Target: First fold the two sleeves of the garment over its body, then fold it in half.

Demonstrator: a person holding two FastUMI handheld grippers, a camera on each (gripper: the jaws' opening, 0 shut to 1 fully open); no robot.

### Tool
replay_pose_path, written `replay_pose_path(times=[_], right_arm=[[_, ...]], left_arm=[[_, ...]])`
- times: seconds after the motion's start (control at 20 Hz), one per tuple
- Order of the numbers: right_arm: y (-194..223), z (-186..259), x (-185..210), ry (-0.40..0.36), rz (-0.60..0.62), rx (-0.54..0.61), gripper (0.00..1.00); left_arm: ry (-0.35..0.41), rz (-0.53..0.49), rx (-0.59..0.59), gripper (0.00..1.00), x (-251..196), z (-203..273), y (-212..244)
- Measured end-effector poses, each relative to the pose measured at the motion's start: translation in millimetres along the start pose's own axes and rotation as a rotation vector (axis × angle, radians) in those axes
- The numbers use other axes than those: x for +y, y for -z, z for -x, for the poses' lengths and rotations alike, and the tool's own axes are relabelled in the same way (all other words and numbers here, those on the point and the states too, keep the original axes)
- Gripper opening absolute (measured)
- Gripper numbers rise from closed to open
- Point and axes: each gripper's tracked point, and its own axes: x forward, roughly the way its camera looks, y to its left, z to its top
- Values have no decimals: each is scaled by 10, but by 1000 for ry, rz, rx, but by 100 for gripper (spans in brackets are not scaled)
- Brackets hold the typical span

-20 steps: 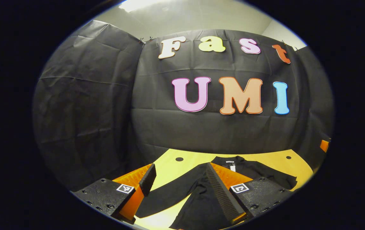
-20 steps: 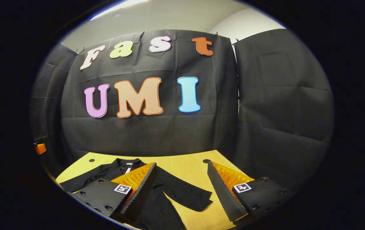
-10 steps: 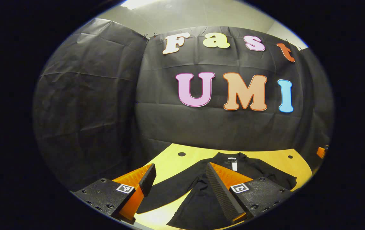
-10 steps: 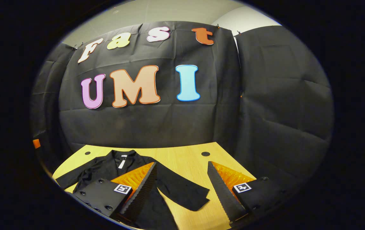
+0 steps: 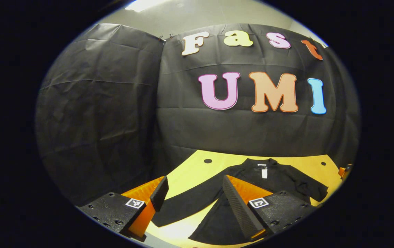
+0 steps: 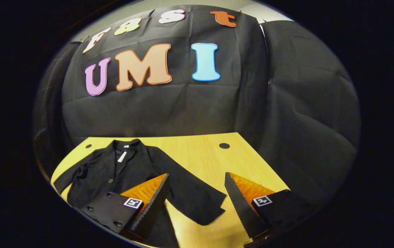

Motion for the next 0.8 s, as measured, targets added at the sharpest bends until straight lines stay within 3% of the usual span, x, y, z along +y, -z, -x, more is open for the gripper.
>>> replay_pose_path(times=[0.6,0.8], right_arm=[[913,-705,-146,-33,-34,272,100],[1142,-845,-175,-22,-53,340,99]], left_arm=[[-49,-50,17,96,9,154,59],[-53,-46,24,93,-16,154,84]])
